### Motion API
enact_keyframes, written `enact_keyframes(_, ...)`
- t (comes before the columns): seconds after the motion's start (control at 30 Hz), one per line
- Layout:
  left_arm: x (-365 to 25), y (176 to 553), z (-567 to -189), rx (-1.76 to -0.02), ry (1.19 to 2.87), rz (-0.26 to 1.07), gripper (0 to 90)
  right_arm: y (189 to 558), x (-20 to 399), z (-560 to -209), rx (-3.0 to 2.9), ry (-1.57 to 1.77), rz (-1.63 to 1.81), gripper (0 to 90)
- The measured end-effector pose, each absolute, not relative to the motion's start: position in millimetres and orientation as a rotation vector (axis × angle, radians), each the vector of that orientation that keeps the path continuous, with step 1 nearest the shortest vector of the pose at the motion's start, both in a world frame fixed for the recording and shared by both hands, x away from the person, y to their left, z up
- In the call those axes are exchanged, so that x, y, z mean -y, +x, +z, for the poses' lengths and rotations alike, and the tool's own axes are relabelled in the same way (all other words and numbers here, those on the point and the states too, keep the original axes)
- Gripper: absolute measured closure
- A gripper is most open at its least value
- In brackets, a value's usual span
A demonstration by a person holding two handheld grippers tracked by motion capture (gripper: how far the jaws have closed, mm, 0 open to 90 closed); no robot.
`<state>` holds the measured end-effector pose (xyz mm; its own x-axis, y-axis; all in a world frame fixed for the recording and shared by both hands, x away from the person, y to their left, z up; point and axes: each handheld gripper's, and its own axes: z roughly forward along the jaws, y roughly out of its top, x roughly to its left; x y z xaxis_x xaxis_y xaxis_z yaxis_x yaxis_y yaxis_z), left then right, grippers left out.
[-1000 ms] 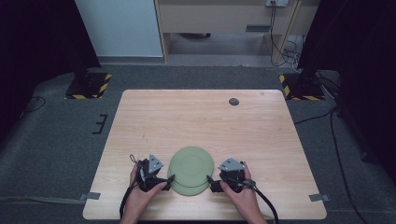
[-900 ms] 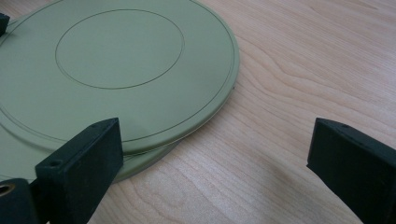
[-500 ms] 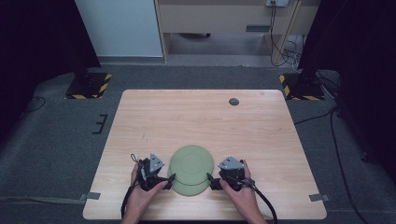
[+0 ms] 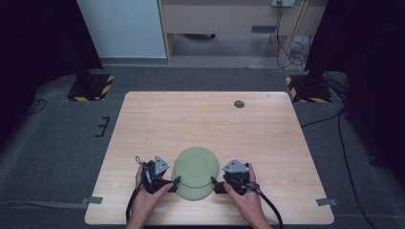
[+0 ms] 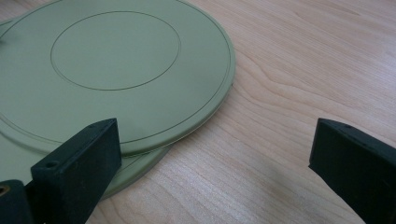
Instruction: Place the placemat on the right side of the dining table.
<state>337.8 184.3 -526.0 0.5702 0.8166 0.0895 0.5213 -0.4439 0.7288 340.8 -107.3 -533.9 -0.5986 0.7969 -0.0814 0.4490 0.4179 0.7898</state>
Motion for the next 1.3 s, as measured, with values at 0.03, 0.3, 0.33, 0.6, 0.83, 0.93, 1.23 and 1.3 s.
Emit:
enact_keyframes(0.03,-185.1,336.6,-525.9,-1.059,2.141,0.57,2.8,340.2,107.5,-533.2,-2.235,1.06,1.045,4.8)
enact_keyframes(0.3,-182.3,338.0,-526.0,-1.072,2.14,0.589,0.6,339.9,105.5,-533.6,-2.238,1.047,1.048,2.4)
enact_keyframes(0.33,-182.3,338.0,-526.0,-1.072,2.14,0.589,0.6,339.9,105.5,-533.6,-2.238,1.047,1.048,2.4)
enact_keyframes(0.6,-183.1,337.9,-526.3,-1.08,2.129,0.581,2.5,341.8,105.3,-533.7,-2.231,1.053,1.045,3.0)
enact_keyframes(0.83,-180.0,339.5,-525.8,-1.091,2.132,0.59,0.5,341.6,104.6,-534.1,-2.238,1.058,1.047,2.5)
enact_keyframes(0.93,-180.0,339.5,-526.1,-1.093,2.127,0.592,0.8,342.1,104.5,-534.2,-2.236,1.061,1.045,2.0)
enact_keyframes(1.23,-182.3,336.8,-526.2,-1.088,2.126,0.581,2.8,344.0,106.3,-533.9,-2.225,1.07,1.034,2.0)
enact_keyframes(1.3,-182.3,336.9,-526.4,-1.091,2.125,0.583,2.7,344.9,106.4,-534.4,-2.225,1.08,1.032,0.7)
